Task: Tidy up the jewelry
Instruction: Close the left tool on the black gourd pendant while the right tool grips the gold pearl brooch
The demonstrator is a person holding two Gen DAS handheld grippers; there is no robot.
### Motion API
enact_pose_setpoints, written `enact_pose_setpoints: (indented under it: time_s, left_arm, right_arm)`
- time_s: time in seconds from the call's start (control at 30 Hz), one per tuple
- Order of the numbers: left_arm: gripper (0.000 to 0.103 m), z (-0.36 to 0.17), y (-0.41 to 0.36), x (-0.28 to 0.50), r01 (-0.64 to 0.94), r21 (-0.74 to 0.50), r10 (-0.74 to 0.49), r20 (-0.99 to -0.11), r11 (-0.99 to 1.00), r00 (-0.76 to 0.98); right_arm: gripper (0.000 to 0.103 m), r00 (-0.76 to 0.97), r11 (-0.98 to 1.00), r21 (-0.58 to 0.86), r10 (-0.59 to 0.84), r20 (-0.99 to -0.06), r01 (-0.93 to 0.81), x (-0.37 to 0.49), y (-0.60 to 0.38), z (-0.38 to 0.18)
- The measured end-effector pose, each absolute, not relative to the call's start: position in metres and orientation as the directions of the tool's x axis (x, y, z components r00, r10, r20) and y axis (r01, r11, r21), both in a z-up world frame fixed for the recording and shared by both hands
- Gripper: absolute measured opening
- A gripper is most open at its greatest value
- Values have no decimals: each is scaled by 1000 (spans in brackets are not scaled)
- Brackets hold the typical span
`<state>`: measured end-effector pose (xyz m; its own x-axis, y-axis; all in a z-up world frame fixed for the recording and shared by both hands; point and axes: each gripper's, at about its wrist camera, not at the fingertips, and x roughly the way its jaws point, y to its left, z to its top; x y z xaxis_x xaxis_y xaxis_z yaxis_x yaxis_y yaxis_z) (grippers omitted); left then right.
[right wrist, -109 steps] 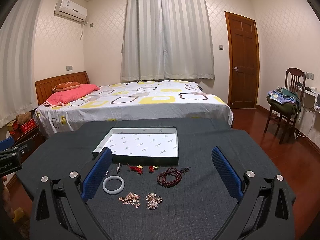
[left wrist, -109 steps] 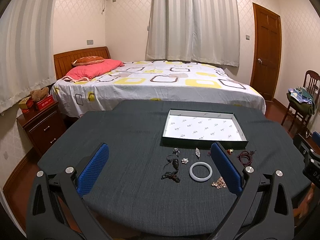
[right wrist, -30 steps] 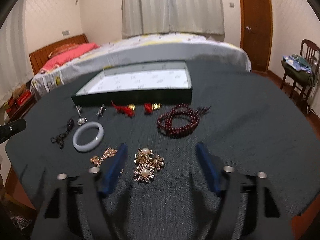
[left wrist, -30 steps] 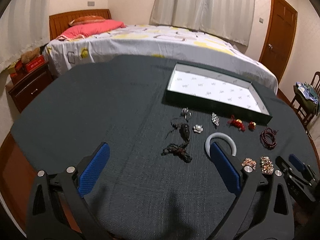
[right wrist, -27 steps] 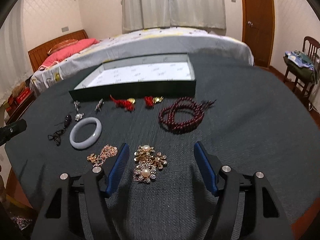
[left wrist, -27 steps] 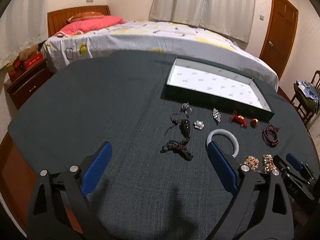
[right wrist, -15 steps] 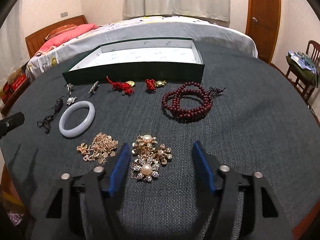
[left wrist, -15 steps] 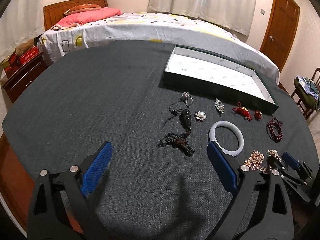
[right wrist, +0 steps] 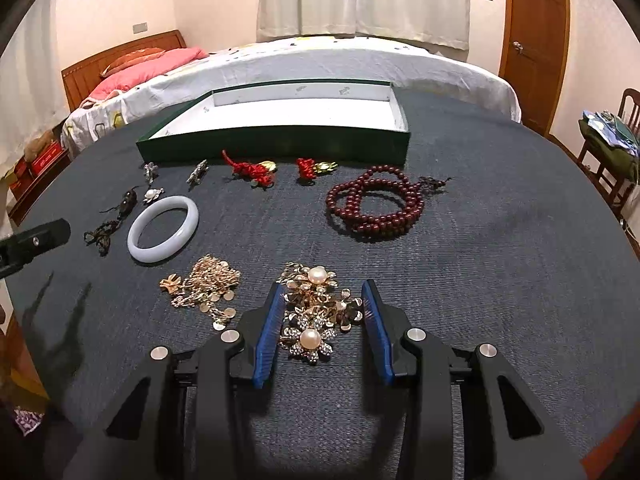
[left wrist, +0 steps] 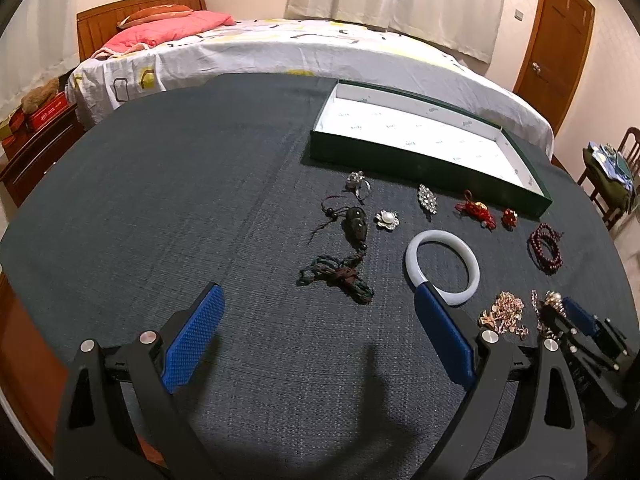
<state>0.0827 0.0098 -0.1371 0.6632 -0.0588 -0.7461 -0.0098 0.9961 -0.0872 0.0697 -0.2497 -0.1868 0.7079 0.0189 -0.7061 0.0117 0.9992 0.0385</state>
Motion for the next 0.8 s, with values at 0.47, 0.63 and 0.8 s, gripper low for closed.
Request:
enact_pose_setpoints:
  time_s: [0.47, 0.63, 0.8]
  left_arm:
    - [80, -166, 2, 117, -6, -43, -30, -788, 999, 614]
    - [80, -154, 0, 132, 0, -20, -16, -762, 1000, 647]
    - [68, -160, -5, 150, 16, -16, -23, -781, 1000, 624]
  right_arm:
    - [40, 712, 997, 74, 34, -701, 25, 73, -261, -186]
    - [40, 710, 996, 89, 45, -703, 24, 74, -263, -185]
    - [40, 711, 995, 95, 52, -701, 21, 77, -264, -182]
